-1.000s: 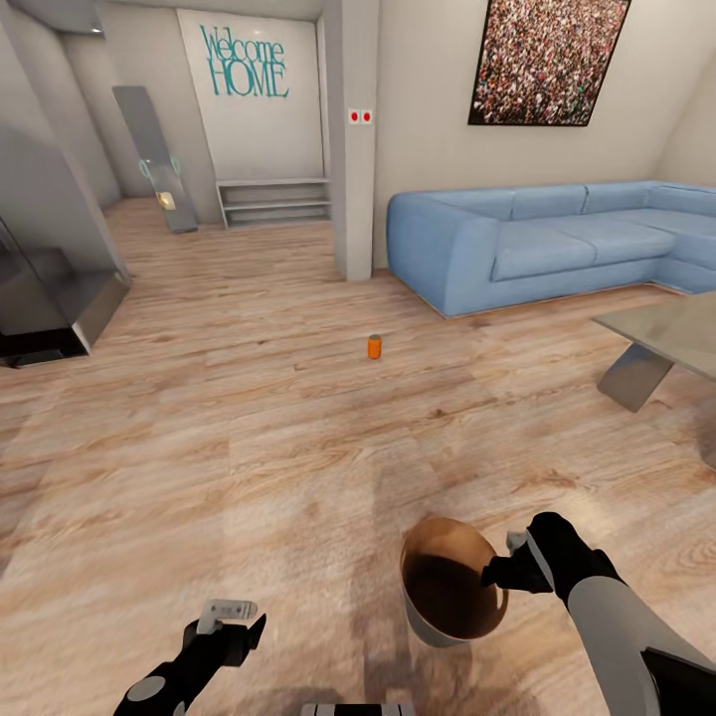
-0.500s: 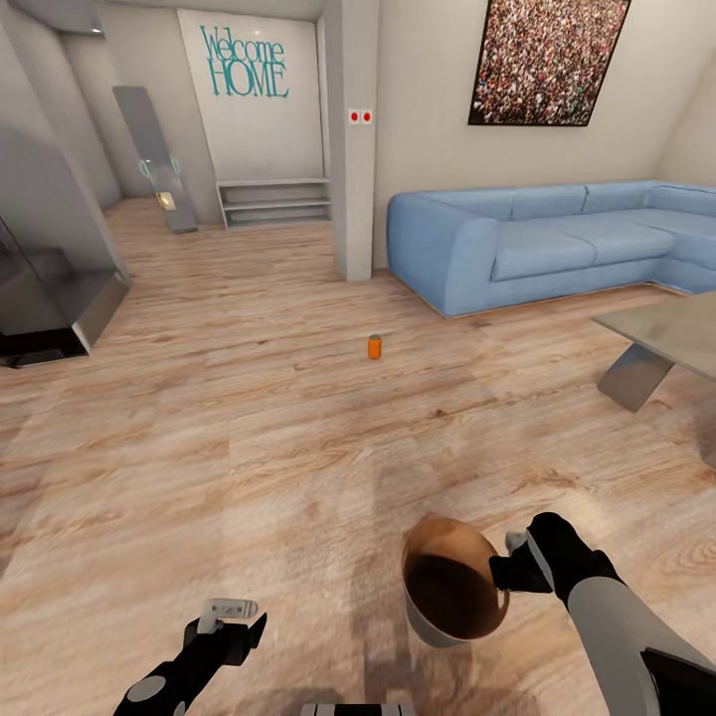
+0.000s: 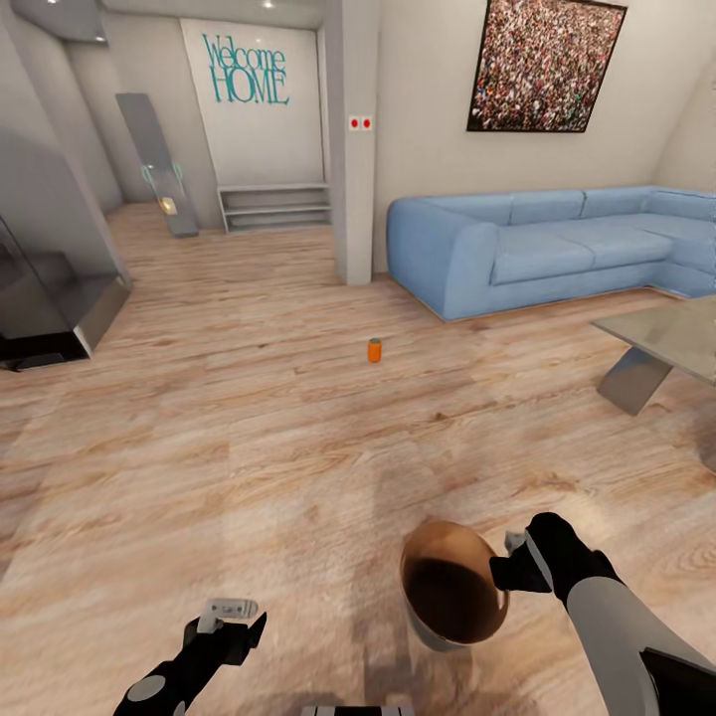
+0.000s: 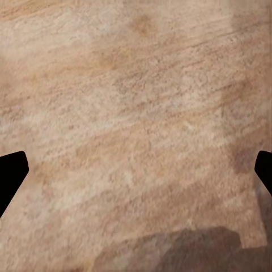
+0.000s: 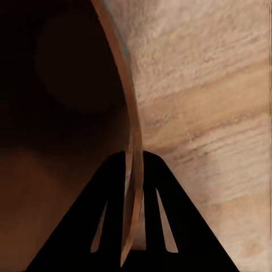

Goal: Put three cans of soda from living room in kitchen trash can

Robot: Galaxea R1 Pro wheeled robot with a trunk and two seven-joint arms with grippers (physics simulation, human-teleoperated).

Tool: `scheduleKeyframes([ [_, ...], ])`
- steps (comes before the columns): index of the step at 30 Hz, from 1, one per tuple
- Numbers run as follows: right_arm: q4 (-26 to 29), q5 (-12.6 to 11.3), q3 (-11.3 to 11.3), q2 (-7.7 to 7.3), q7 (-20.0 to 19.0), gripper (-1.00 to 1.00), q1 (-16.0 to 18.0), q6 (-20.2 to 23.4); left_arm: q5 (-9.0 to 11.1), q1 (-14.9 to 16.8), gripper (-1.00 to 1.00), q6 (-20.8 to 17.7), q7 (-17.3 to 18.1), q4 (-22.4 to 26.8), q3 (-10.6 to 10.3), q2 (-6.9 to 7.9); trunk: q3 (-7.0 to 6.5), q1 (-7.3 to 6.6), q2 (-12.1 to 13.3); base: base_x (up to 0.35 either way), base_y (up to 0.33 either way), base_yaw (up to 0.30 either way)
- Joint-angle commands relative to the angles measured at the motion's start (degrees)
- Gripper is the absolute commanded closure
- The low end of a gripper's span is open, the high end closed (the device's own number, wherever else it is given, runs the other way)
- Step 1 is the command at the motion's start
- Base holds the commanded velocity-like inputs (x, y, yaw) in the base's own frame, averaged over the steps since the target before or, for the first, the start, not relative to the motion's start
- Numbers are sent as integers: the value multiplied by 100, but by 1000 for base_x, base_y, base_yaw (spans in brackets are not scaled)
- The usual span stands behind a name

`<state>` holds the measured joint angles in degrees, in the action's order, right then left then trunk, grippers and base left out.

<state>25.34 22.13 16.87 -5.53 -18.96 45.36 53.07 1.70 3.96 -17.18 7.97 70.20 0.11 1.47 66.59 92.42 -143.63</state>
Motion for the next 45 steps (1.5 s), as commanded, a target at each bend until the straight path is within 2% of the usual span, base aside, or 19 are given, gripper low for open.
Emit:
scheduleKeyframes([
  [1,0,68,-12,-1,15,100,0,-7,1,0,-100,-1,2,1,0,0,-23,-2,2,0,0,0],
  [29,-30,7,7,8,-78,100,-9,-71,1,0,-100,-4,-1,2,-11,2,-643,-75,39,0,0,0],
  [45,12,-24,49,17,-107,100,-43,-115,-3,0,-100,-4,-6,-3,-11,2,-930,-426,681,0,0,0],
])
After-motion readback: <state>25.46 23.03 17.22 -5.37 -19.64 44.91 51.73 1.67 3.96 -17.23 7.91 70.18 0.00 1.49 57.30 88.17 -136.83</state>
